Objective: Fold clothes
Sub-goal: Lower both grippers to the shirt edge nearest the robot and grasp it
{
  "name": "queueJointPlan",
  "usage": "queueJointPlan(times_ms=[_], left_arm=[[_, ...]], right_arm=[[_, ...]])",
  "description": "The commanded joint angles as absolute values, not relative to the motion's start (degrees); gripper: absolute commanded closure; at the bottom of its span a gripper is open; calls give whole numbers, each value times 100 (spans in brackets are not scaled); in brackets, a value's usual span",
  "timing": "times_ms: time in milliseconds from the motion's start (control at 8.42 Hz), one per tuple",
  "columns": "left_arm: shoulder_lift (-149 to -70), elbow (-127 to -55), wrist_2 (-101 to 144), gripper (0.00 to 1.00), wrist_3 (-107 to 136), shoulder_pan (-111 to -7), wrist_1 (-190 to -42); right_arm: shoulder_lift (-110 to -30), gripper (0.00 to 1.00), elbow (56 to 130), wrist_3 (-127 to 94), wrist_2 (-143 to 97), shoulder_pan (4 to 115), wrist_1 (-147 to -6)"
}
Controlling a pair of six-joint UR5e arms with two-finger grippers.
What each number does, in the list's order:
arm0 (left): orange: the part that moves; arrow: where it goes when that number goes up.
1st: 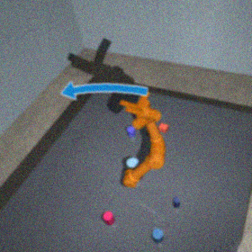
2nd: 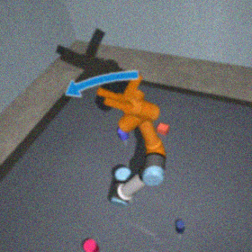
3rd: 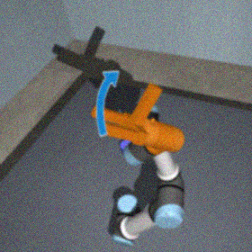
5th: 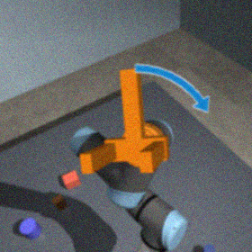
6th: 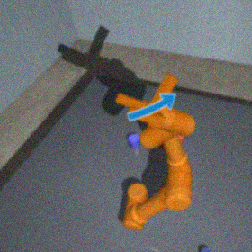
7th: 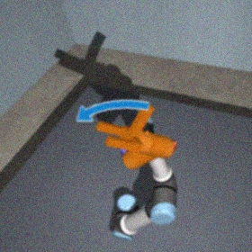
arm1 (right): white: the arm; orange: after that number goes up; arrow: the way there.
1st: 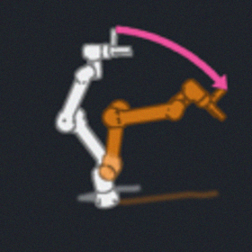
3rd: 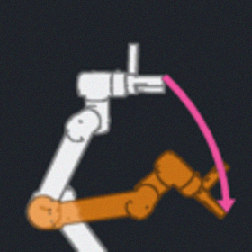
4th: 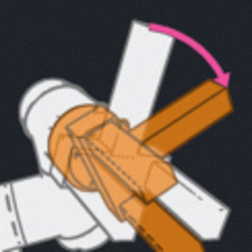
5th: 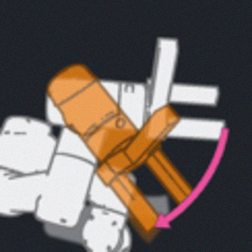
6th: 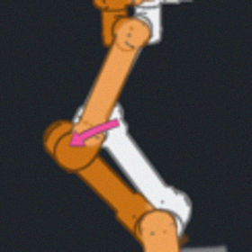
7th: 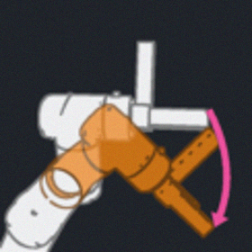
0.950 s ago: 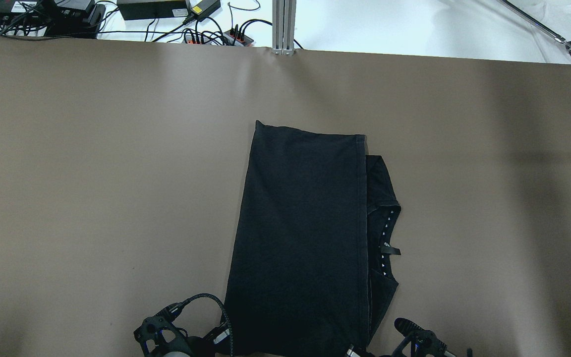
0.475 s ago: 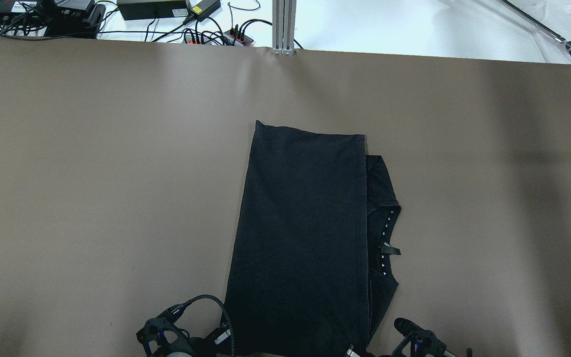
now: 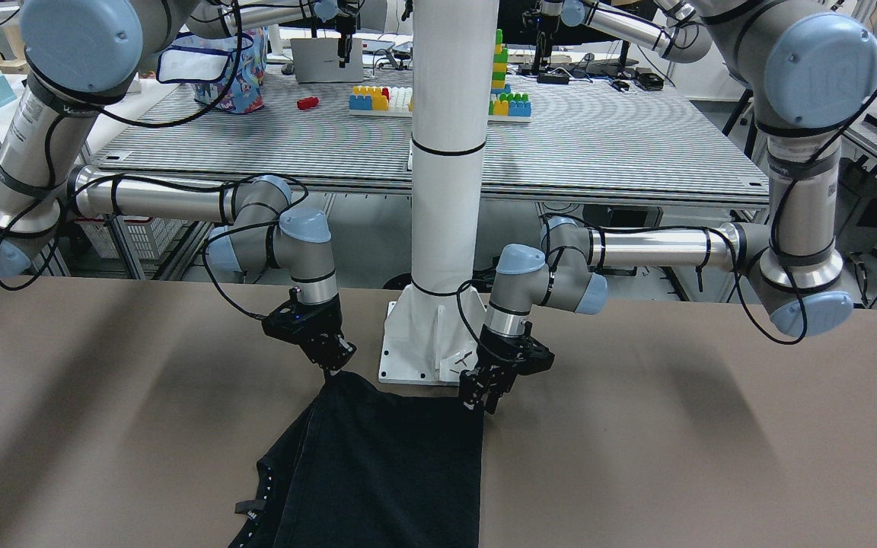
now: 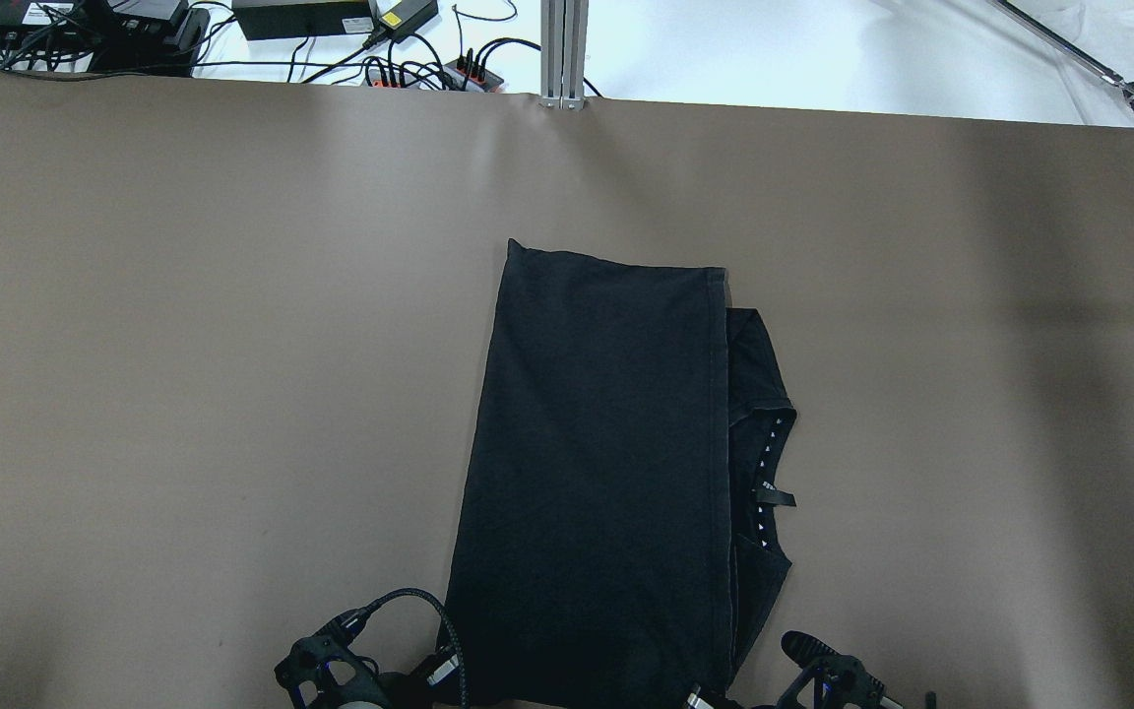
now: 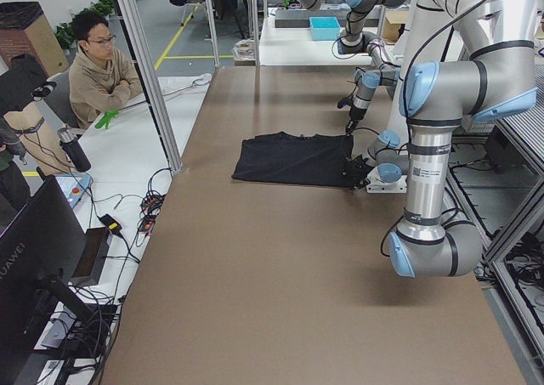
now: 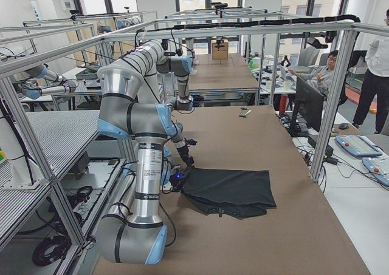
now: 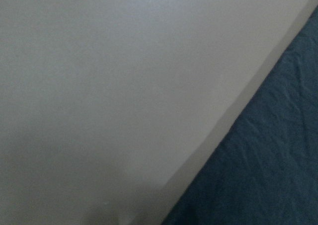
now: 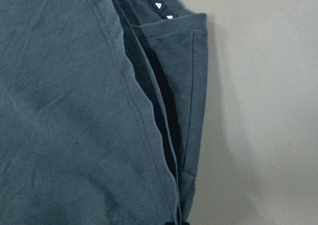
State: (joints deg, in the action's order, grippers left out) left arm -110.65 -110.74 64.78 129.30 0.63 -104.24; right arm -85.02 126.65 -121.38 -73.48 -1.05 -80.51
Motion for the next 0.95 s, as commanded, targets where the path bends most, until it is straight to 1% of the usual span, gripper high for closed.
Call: queueJointPlan(times_ms=[0, 119, 238, 356, 475, 594, 713, 832], left_arm=[[-11065, -11074, 6486, 62, 13051, 183, -10415], [-11057, -11092, 6504, 90, 13095, 202, -10415], [-11022, -11144, 6539, 100, 13113, 202, -10406], [-11048, -11214, 6757, 100, 13105, 202, -10380], [-11004, -11485, 6950, 100, 13035, 141, -10345], [-11004, -11600, 7126, 100, 12851, -86, -10336], [-11056, -11680, 7450, 100, 12658, -427, -10336], [-11065, -11759, 7914, 100, 12543, -857, -10345]], right_arm=[[-8499, 100, 12665, -12138, -7348, -105, -8051], [-8499, 100, 12665, -12138, -7348, -97, -8051], [-8508, 100, 12682, -12138, -7348, -88, -8051], [-8499, 100, 12691, -12120, -7356, -70, -8051], [-8490, 100, 12726, -12085, -7356, -44, -8051], [-8482, 100, 12814, -12024, -7391, 17, -8051], [-8412, 100, 12823, -11797, -7505, 244, -8051], [-8150, 100, 12806, -11351, -8028, 794, -8051]])
